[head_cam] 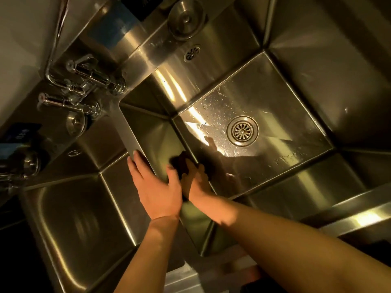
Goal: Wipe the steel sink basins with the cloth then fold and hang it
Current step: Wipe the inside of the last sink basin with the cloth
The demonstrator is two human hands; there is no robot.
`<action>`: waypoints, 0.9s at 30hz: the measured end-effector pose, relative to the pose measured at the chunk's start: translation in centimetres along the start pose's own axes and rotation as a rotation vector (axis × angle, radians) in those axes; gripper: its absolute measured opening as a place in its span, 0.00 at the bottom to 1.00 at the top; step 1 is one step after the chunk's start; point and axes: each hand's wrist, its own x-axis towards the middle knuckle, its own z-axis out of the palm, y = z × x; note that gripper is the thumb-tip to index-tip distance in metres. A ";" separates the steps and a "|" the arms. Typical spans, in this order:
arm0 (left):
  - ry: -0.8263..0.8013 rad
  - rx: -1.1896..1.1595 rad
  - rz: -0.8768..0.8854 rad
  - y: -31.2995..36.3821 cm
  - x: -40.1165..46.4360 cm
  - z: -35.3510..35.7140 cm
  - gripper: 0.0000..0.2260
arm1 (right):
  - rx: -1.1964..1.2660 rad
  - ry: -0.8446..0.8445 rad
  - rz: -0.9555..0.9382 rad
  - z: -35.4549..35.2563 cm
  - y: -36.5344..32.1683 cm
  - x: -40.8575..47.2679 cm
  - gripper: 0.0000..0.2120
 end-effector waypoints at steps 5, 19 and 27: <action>0.007 0.003 0.028 0.0 0.0 0.0 0.34 | 0.201 0.060 -0.149 -0.2 0.9 -5.8 0.21; 0.073 -0.104 -0.036 0.2 -0.3 -0.2 0.33 | -0.812 -0.484 -0.258 -8.1 3.4 -11.4 0.30; 0.046 -0.123 -0.064 0.1 -0.3 -0.5 0.34 | -1.116 -0.750 -0.203 -7.3 4.3 -7.6 0.28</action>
